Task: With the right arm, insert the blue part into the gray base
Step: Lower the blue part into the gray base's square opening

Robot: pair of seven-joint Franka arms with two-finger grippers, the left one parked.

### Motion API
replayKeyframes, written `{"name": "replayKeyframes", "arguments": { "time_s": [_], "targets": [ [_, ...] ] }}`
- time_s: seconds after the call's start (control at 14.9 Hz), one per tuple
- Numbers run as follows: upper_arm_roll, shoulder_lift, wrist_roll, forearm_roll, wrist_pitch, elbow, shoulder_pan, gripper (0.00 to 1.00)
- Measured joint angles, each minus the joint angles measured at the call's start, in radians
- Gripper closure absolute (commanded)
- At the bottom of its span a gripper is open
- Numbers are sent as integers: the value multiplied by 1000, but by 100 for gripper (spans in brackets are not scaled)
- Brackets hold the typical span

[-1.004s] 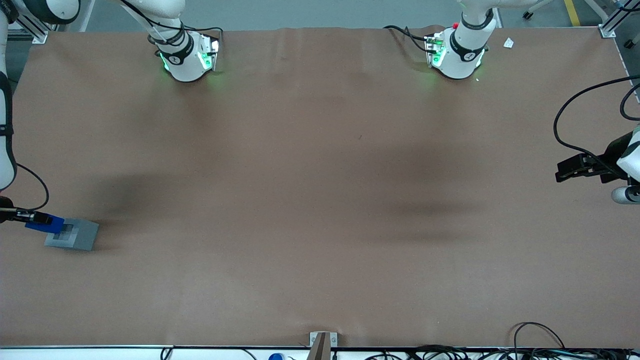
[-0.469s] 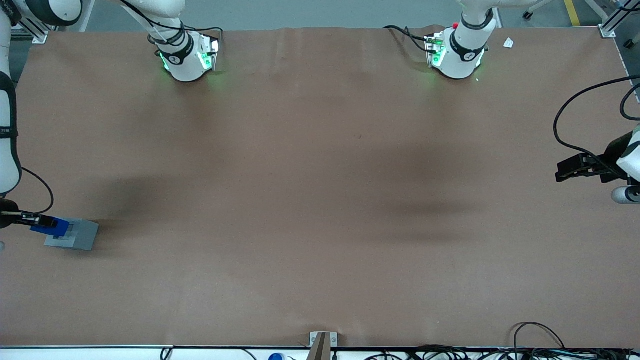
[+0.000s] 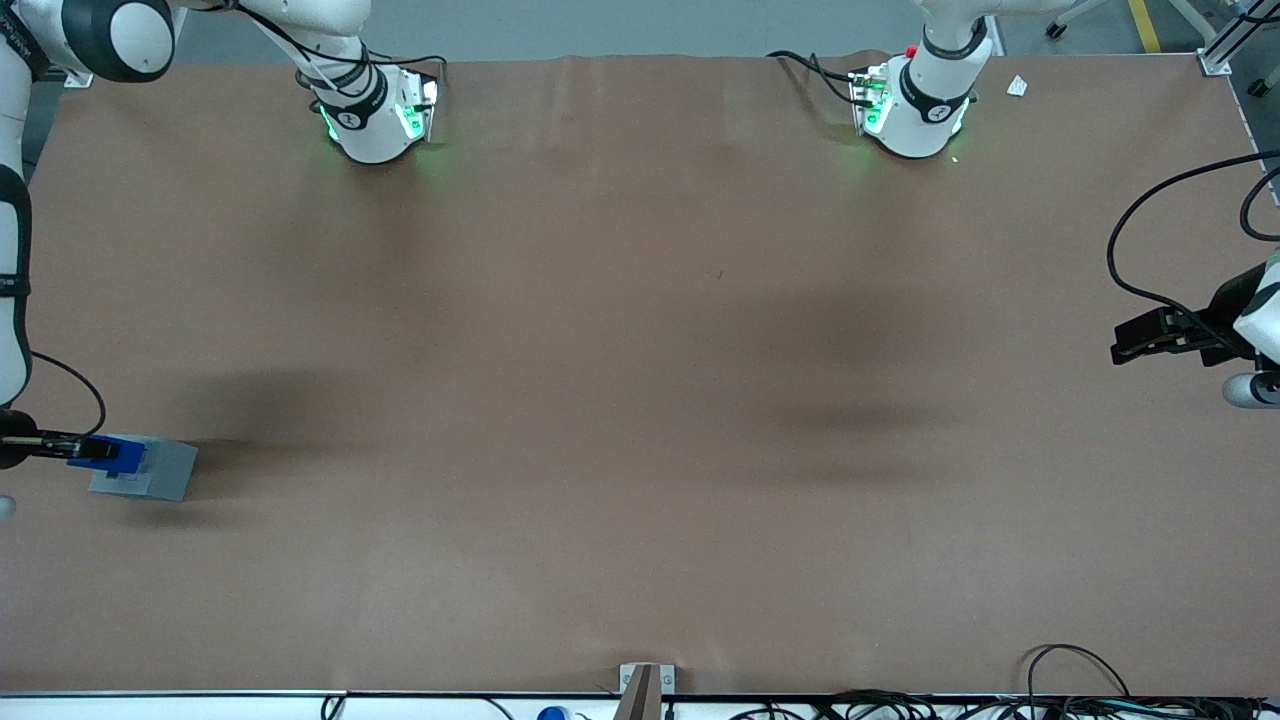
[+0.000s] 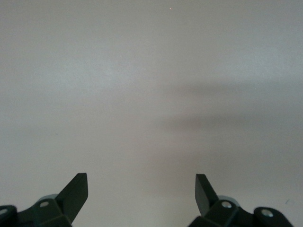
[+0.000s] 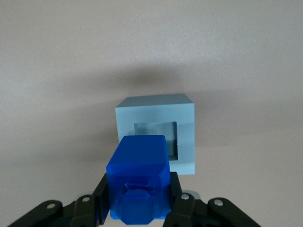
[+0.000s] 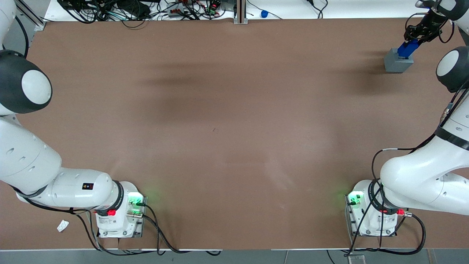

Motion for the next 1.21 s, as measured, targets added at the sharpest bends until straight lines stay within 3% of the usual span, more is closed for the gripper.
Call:
{"name": "replayKeyframes", "arguments": {
  "time_s": [1.21],
  "targets": [
    [-6, 90, -63, -3, -70, 138, -3, 100]
  ]
}}
